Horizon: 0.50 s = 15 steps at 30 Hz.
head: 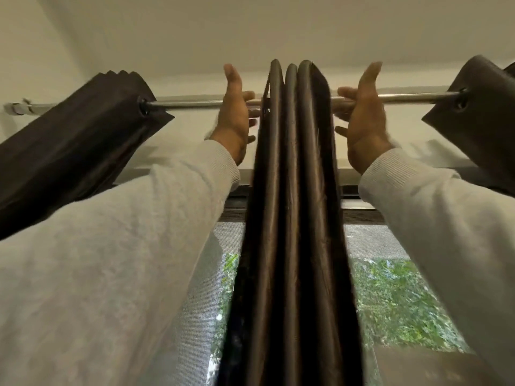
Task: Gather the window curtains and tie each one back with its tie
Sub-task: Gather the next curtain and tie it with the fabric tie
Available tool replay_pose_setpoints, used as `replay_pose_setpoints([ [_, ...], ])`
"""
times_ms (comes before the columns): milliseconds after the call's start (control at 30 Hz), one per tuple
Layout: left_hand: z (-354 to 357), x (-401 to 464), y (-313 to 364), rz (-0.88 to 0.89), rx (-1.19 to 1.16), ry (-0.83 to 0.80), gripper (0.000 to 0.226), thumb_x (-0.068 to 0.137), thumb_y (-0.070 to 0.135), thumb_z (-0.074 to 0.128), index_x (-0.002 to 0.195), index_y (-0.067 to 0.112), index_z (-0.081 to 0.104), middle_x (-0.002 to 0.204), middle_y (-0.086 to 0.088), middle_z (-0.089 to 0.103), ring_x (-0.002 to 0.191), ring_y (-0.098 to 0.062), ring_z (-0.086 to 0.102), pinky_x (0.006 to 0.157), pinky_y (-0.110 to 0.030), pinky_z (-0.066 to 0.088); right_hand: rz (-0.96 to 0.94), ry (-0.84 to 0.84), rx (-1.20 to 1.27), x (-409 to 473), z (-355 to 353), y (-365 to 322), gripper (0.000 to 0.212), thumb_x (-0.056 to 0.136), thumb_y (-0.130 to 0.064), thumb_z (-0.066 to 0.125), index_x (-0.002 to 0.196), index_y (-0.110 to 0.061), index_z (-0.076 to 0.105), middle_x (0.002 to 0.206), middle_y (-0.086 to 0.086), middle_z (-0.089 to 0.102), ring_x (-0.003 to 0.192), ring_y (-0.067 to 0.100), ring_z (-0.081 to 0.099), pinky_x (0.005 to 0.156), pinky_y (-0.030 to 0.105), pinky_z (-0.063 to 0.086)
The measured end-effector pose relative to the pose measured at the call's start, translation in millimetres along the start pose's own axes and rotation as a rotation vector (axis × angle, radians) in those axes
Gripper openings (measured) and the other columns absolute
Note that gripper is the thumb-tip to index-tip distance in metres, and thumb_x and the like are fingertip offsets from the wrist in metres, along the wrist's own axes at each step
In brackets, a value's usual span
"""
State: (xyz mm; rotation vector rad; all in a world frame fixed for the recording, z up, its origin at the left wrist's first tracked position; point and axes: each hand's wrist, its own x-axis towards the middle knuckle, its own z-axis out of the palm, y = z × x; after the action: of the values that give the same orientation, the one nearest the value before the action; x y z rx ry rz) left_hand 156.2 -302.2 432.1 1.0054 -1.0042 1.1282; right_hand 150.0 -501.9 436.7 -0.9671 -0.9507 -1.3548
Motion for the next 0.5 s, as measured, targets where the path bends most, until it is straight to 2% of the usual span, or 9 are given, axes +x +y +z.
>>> replay_pose_setpoints([
  [33, 1.4, -1.9, 0.6, 0.028, -0.008, 0.010, 0.090, 0.106, 0.078, 0.017, 0.149, 0.008, 0.056, 0.151, -0.009, 0.059, 0.135, -0.024, 0.064, 0.112, -0.039, 0.052, -0.003, -0.007, 0.006, 1.8, -1.0, 2.5, 0.082, 0.101, -0.079, 0.025, 0.139, -0.020, 0.066, 0.140, 0.000, 0.069, 0.131, 0.020, 0.062, 0.120, 0.053, 0.040],
  [67, 2.4, -8.2, 1.7, 0.042, 0.007, -0.020, 0.089, 0.108, 0.074, 0.017, 0.149, 0.005, 0.053, 0.145, -0.005, 0.059, 0.124, -0.013, 0.070, 0.098, -0.028, 0.055, 0.005, -0.050, 0.005, 0.7, 0.4, 5.0, 0.083, 0.101, -0.080, 0.024, 0.147, -0.022, 0.060, 0.149, -0.002, 0.062, 0.137, 0.019, 0.057, 0.123, 0.053, 0.038],
  [100, 3.0, -12.0, -0.1, 0.004, 0.014, -0.079, 0.092, 0.107, 0.076, 0.016, 0.143, 0.003, 0.058, 0.130, -0.003, 0.064, 0.105, -0.009, 0.077, 0.090, -0.029, 0.060, 0.044, -0.131, 0.007, -2.4, 3.1, 7.0, 0.085, 0.100, -0.082, 0.022, 0.149, -0.024, 0.059, 0.149, -0.002, 0.062, 0.135, 0.020, 0.057, 0.123, 0.054, 0.039],
  [133, 3.9, -15.6, -1.9, -0.046, 0.017, -0.155, 0.100, 0.102, 0.083, 0.016, 0.131, 0.003, 0.068, 0.118, -0.005, 0.071, 0.096, -0.014, 0.079, 0.091, -0.036, 0.062, 0.092, -0.239, 0.011, -8.5, 5.6, 8.4, 0.090, 0.098, -0.085, 0.019, 0.145, -0.023, 0.064, 0.140, 0.000, 0.067, 0.129, 0.023, 0.062, 0.120, 0.056, 0.043],
  [200, -0.1, -22.8, -6.0, -0.104, 0.029, -0.274, 0.114, 0.092, 0.095, 0.013, 0.119, 0.008, 0.081, 0.115, -0.012, 0.080, 0.115, -0.031, 0.075, 0.108, -0.056, 0.055, 0.173, -0.413, -0.014, -25.4, 6.9, 5.4, 0.102, 0.095, -0.089, 0.014, 0.131, -0.016, 0.075, 0.126, 0.006, 0.077, 0.120, 0.029, 0.071, 0.110, 0.053, 0.053],
  [233, -4.9, -25.7, -8.7, -0.118, 0.025, -0.288, 0.114, 0.091, 0.095, 0.010, 0.117, 0.012, 0.083, 0.117, -0.012, 0.081, 0.121, -0.035, 0.072, 0.112, -0.061, 0.051, 0.185, -0.425, -0.031, -32.2, 5.1, 4.3, 0.106, 0.094, -0.089, 0.013, 0.127, -0.011, 0.076, 0.123, 0.010, 0.078, 0.118, 0.030, 0.074, 0.105, 0.051, 0.056],
  [300, -18.4, -33.4, -13.0, -0.112, 0.024, -0.283, 0.112, 0.094, 0.092, 0.008, 0.121, 0.012, 0.081, 0.118, -0.011, 0.081, 0.122, -0.033, 0.072, 0.116, -0.062, 0.047, 0.154, -0.334, -0.063, -38.8, -5.1, 6.1, 0.106, 0.097, -0.086, 0.016, 0.119, -0.002, 0.077, 0.115, 0.015, 0.080, 0.111, 0.031, 0.077, 0.100, 0.050, 0.058],
  [367, -35.2, -40.2, -17.1, -0.102, 0.015, -0.256, 0.109, 0.096, 0.090, 0.008, 0.122, 0.011, 0.080, 0.120, -0.011, 0.081, 0.120, -0.032, 0.074, 0.115, -0.062, 0.046, 0.117, -0.170, -0.067, -44.1, -16.9, 8.8, 0.095, 0.100, -0.082, 0.023, 0.110, -0.005, 0.078, 0.109, 0.013, 0.081, 0.106, 0.030, 0.078, 0.102, 0.053, 0.058],
  [500, -56.1, -50.2, -28.6, -0.075, -0.006, -0.147, 0.094, 0.101, 0.084, 0.015, 0.126, 0.018, 0.077, 0.128, -0.009, 0.075, 0.121, -0.029, 0.071, 0.110, -0.062, 0.052, 0.104, -0.053, -0.054, -56.7, -27.2, 19.0, 0.075, 0.104, -0.076, 0.025, 0.126, -0.023, 0.073, 0.124, 0.001, 0.075, 0.118, 0.020, 0.069, 0.109, 0.052, 0.052],
])
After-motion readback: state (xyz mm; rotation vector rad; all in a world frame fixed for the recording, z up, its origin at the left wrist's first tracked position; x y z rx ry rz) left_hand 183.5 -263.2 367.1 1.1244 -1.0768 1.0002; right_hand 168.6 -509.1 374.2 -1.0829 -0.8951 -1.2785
